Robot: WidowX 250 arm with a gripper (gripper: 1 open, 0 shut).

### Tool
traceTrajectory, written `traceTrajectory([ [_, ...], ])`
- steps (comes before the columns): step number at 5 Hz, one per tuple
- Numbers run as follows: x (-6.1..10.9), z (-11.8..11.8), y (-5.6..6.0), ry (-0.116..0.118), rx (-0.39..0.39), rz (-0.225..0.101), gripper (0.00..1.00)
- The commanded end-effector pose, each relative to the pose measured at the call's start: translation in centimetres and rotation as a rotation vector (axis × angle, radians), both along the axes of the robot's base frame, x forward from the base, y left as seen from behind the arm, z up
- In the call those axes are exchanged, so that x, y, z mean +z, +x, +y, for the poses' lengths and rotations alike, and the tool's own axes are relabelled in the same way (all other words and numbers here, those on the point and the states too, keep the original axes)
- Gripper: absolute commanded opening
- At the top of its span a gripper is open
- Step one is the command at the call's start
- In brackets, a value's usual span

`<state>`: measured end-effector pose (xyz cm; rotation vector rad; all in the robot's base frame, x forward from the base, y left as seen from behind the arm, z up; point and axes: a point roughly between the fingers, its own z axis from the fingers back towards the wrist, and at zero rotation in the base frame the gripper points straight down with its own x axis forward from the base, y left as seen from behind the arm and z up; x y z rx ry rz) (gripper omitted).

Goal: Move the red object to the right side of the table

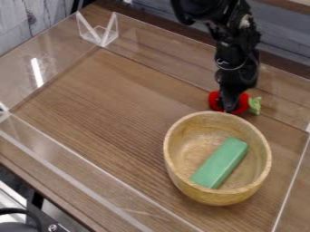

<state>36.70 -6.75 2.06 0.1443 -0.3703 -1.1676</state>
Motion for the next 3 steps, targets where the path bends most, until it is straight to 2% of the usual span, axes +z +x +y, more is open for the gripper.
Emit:
traceTrajectory([
  [1,-1.44,0.21,-0.08,-0.001,-0.001,0.013,0.00],
  [3,-1.51,0.53,-0.09,-0.012,0.008,0.012,0.00],
])
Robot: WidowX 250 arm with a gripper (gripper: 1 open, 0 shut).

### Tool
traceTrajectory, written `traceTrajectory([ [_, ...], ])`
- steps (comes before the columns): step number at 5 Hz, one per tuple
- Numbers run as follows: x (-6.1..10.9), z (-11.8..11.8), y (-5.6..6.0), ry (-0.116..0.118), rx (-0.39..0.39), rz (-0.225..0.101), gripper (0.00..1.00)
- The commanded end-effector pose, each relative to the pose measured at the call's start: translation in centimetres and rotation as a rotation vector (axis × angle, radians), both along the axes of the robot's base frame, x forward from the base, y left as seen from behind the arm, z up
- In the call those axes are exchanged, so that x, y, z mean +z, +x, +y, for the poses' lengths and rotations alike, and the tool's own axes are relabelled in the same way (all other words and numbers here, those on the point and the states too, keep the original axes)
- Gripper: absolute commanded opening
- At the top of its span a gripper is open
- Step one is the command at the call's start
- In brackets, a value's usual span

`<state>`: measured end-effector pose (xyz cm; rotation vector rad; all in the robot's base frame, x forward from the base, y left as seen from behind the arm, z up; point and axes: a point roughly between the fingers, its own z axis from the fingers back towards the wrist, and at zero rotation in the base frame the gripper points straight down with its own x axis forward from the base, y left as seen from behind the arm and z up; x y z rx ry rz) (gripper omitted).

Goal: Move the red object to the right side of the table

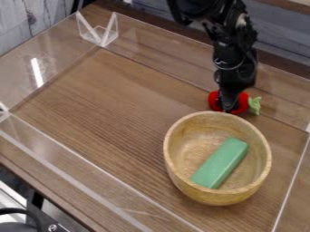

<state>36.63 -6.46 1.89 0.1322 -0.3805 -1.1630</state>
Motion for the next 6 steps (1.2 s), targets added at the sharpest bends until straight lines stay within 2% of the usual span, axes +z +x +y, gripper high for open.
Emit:
traceTrajectory([
  [1,-1.32,0.41,-0.05,-0.003,0.011,0.013,0.00],
  [6,-0.72,1.32,-0.29,-0.038,0.041,0.003,0.00],
])
